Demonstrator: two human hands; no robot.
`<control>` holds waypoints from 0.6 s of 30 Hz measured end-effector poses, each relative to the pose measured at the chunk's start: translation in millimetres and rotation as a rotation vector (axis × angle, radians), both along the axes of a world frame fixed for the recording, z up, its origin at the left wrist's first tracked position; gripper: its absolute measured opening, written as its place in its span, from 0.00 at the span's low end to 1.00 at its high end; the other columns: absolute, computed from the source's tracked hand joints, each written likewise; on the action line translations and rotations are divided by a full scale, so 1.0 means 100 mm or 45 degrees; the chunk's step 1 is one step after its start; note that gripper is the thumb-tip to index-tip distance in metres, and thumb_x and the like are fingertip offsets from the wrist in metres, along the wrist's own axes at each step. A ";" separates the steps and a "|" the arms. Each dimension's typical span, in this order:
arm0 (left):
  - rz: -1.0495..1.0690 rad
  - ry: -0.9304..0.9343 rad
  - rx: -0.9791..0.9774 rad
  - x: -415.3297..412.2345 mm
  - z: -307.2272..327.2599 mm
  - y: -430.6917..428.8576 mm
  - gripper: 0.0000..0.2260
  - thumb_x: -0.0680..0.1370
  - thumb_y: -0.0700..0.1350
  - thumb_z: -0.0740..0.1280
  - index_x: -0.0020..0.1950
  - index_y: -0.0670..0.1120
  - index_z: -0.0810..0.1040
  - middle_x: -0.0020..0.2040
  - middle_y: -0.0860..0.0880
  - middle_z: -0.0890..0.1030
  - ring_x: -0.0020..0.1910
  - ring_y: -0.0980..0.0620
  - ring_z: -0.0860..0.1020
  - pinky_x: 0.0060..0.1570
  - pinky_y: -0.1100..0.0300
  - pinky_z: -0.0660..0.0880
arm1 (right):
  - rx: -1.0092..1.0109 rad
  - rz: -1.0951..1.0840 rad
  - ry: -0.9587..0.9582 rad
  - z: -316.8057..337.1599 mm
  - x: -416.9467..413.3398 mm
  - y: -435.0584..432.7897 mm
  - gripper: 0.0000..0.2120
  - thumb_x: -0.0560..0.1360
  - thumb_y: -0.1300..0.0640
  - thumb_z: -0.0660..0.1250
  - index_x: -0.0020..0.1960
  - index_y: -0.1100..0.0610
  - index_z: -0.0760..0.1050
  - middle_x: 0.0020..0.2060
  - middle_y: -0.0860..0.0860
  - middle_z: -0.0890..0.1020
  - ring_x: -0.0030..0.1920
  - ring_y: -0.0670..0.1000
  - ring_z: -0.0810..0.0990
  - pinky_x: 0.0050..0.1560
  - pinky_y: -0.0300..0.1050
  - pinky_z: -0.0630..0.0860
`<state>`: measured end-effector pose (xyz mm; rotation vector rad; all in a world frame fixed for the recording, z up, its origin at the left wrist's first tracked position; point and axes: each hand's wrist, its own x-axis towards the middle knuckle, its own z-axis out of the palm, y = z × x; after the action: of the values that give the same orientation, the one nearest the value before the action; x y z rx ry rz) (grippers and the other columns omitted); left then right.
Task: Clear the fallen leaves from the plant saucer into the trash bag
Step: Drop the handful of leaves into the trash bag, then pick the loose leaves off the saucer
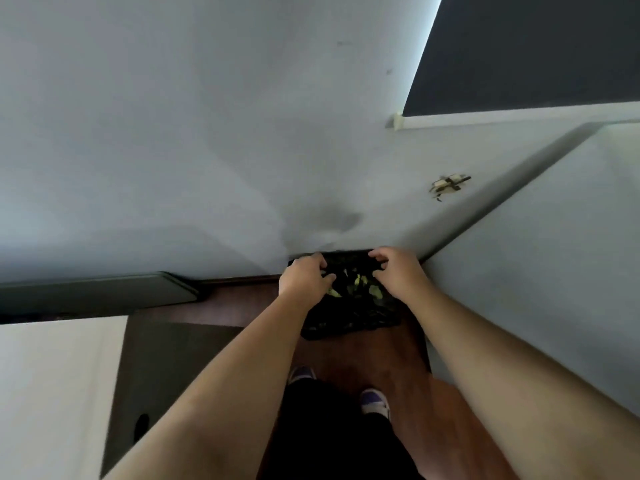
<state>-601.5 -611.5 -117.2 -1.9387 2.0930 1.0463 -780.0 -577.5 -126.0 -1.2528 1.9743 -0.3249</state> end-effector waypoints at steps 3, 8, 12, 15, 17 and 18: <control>-0.009 -0.021 0.019 0.07 0.03 -0.08 0.14 0.76 0.53 0.66 0.58 0.49 0.77 0.57 0.47 0.81 0.55 0.45 0.79 0.51 0.52 0.78 | 0.005 -0.014 0.028 -0.01 0.01 -0.04 0.14 0.71 0.67 0.68 0.54 0.56 0.79 0.55 0.58 0.80 0.52 0.56 0.80 0.55 0.45 0.78; 0.031 -0.059 -0.038 0.22 0.34 -0.15 0.12 0.76 0.52 0.65 0.56 0.49 0.77 0.58 0.47 0.79 0.56 0.44 0.78 0.52 0.53 0.77 | -0.066 0.078 0.052 0.34 0.14 -0.19 0.11 0.71 0.66 0.67 0.51 0.58 0.81 0.51 0.56 0.83 0.51 0.55 0.81 0.55 0.44 0.77; 0.133 -0.065 -0.140 0.45 0.72 -0.03 0.12 0.76 0.51 0.65 0.57 0.49 0.77 0.61 0.47 0.78 0.58 0.44 0.78 0.54 0.53 0.75 | -0.176 0.253 0.025 0.73 0.45 -0.30 0.11 0.70 0.67 0.65 0.50 0.60 0.81 0.50 0.58 0.84 0.51 0.56 0.81 0.56 0.44 0.76; 0.258 -0.097 -0.265 0.79 1.07 0.25 0.13 0.76 0.53 0.65 0.58 0.51 0.76 0.61 0.49 0.78 0.59 0.46 0.77 0.54 0.54 0.74 | -0.250 0.464 0.006 1.06 0.85 -0.30 0.10 0.69 0.67 0.66 0.49 0.61 0.81 0.48 0.58 0.84 0.52 0.56 0.81 0.53 0.41 0.74; 0.369 -0.134 -0.338 1.10 1.29 0.49 0.13 0.75 0.53 0.65 0.58 0.50 0.76 0.60 0.49 0.78 0.59 0.45 0.77 0.55 0.53 0.74 | -0.305 0.606 -0.005 1.27 1.18 -0.27 0.10 0.69 0.66 0.67 0.49 0.60 0.82 0.48 0.57 0.85 0.52 0.56 0.81 0.53 0.41 0.74; 0.446 -0.146 -0.366 1.29 1.40 0.65 0.13 0.75 0.52 0.65 0.57 0.50 0.77 0.59 0.48 0.79 0.59 0.45 0.77 0.56 0.52 0.75 | -0.339 0.689 -0.018 1.39 1.38 -0.23 0.09 0.69 0.65 0.67 0.48 0.60 0.82 0.48 0.57 0.85 0.52 0.56 0.81 0.53 0.41 0.74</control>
<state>-472.6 -546.9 22.4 -2.5052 1.9778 0.6844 -641.5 -600.2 12.9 -1.8854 1.5325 -0.3250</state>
